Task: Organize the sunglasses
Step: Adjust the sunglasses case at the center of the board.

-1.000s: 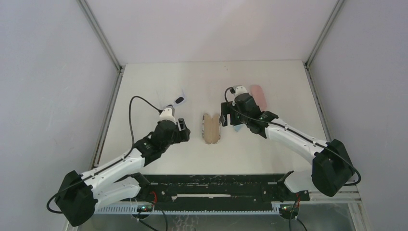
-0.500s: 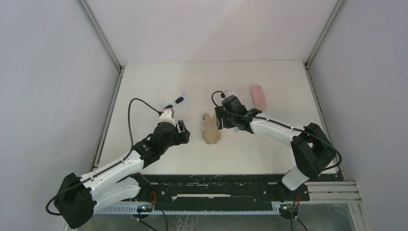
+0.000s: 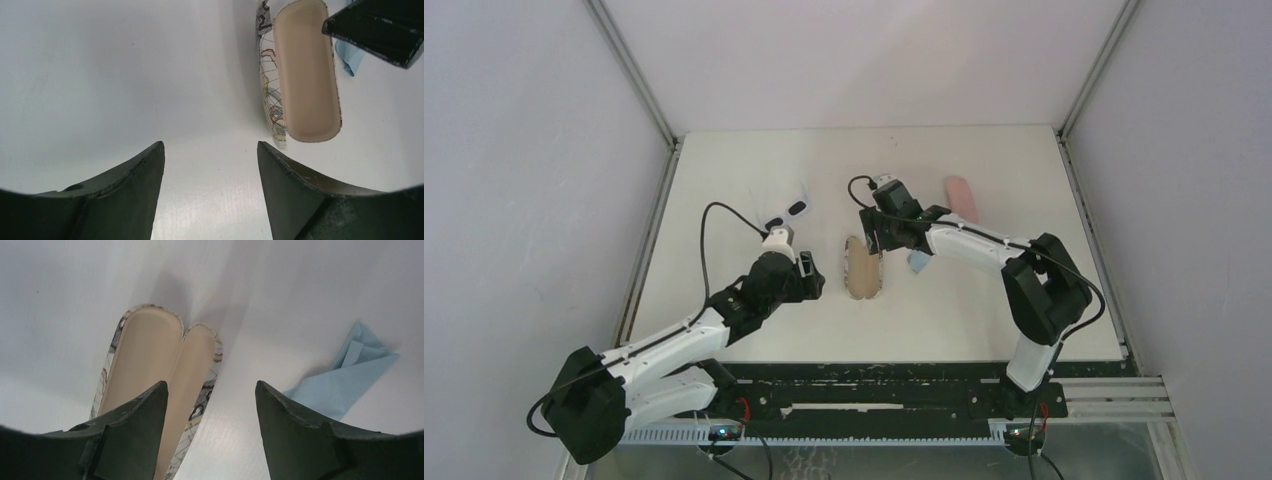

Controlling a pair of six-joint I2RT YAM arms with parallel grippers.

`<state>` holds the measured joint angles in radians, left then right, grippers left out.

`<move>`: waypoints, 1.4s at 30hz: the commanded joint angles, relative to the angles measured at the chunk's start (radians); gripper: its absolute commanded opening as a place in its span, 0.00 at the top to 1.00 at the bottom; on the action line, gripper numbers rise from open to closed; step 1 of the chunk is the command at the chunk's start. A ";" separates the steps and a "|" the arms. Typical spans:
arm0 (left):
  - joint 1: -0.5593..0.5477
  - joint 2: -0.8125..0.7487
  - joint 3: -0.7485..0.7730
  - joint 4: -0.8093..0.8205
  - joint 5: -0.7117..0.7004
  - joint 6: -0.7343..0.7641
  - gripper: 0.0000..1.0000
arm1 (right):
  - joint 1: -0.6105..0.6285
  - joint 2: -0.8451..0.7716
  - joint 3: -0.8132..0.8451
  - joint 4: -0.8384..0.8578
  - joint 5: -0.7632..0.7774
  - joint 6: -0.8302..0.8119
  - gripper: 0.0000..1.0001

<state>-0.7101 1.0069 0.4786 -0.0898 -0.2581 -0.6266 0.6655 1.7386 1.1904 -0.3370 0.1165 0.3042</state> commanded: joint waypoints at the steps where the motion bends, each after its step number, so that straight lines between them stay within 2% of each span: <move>1: 0.006 0.010 -0.019 0.052 0.020 0.002 0.28 | -0.021 0.038 0.101 -0.034 -0.024 -0.080 0.36; 12: 0.006 0.011 -0.030 0.062 0.034 -0.013 0.28 | -0.057 0.185 0.284 -0.143 -0.114 -0.200 0.47; 16: 0.006 0.025 -0.032 0.064 0.041 -0.018 0.28 | -0.067 0.223 0.325 -0.155 -0.124 -0.206 0.54; 19: 0.004 0.017 -0.035 0.064 0.044 -0.015 0.29 | -0.072 0.232 0.339 -0.175 -0.134 -0.193 0.55; 22: 0.006 0.015 -0.039 0.062 0.037 -0.013 0.29 | -0.069 0.217 0.314 -0.176 -0.124 -0.165 0.55; 30: 0.006 0.032 0.001 0.048 0.032 0.003 0.29 | -0.058 0.104 0.196 -0.151 -0.073 -0.045 0.46; 36: 0.018 0.039 0.050 0.034 0.017 0.008 0.28 | -0.066 -0.004 0.098 -0.122 -0.105 0.056 0.46; 42: 0.018 0.056 0.076 0.035 0.030 0.013 0.29 | -0.028 -0.040 0.066 -0.157 -0.116 0.126 0.46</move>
<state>-0.6975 1.0603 0.4877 -0.0734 -0.2306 -0.6334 0.6094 1.7374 1.2671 -0.5079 0.0128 0.3500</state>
